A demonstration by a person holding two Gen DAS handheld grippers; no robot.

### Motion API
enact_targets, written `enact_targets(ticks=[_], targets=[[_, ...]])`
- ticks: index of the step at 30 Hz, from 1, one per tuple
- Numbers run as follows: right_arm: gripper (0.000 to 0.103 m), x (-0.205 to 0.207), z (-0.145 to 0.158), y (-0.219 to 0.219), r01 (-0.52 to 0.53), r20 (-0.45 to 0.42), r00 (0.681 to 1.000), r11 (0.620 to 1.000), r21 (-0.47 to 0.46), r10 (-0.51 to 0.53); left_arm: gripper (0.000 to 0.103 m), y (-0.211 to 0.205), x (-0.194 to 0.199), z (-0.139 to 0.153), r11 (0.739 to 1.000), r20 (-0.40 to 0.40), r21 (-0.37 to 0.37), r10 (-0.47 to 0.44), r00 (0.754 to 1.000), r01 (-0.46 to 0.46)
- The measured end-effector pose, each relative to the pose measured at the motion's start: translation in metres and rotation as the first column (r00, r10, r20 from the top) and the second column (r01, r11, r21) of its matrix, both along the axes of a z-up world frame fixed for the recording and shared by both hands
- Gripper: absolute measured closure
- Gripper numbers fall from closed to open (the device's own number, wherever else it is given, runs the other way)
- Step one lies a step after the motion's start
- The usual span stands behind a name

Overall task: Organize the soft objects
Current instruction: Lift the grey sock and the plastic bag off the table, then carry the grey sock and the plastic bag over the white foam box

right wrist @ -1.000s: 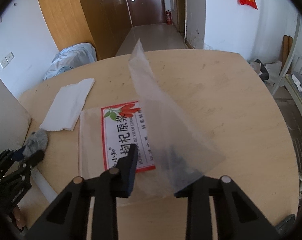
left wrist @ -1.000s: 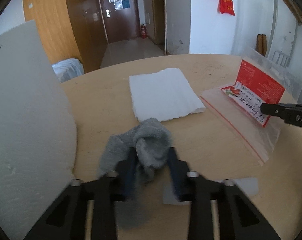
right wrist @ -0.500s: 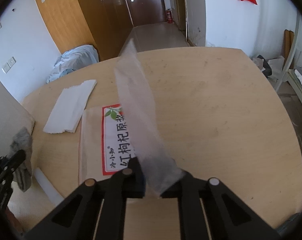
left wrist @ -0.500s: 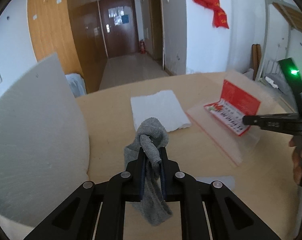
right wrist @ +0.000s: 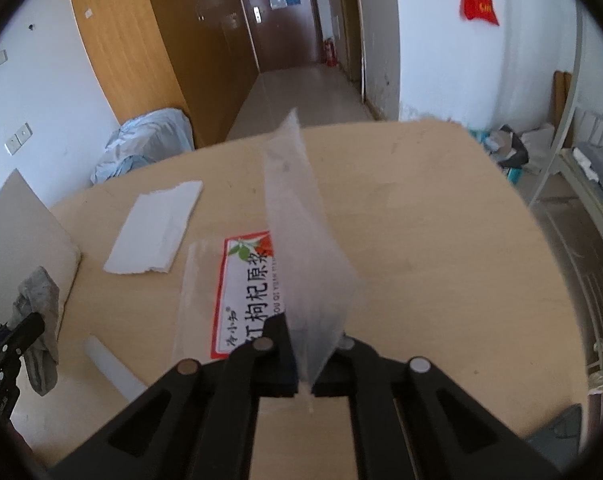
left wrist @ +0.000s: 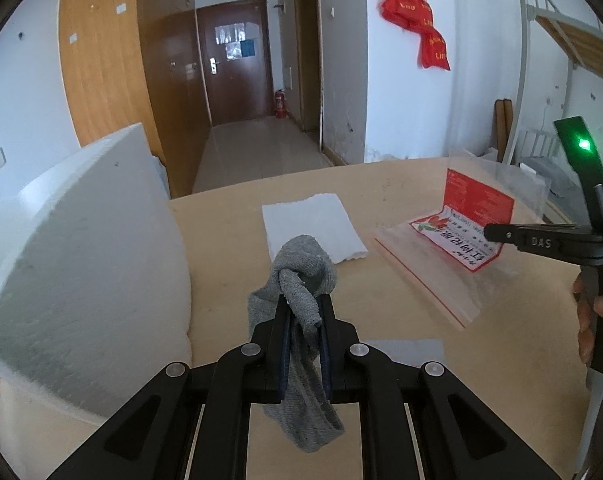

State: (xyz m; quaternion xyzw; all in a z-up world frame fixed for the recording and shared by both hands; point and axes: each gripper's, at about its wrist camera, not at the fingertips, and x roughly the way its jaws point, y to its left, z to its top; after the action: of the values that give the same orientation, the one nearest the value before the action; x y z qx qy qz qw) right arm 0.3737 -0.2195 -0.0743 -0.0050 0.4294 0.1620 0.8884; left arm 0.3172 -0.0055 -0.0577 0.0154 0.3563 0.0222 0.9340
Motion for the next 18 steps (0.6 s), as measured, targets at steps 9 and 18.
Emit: enact_targets(ticks=[9,18], targets=[[0.098,-0.030,0.023,0.003,0.000,0.072,0.997,1.000,-0.007,0.001,0.090,-0.002,-0.022,0.012,1.000,0.039,-0.010,0.000,0.999,0.000],[0.098,-0.066,0.051,0.008,-0.020,0.157,0.987,1.000,-0.001,0.020,0.090,-0.002,-0.049,0.028,1.000,0.078,-0.018,0.007,0.997,-0.006]])
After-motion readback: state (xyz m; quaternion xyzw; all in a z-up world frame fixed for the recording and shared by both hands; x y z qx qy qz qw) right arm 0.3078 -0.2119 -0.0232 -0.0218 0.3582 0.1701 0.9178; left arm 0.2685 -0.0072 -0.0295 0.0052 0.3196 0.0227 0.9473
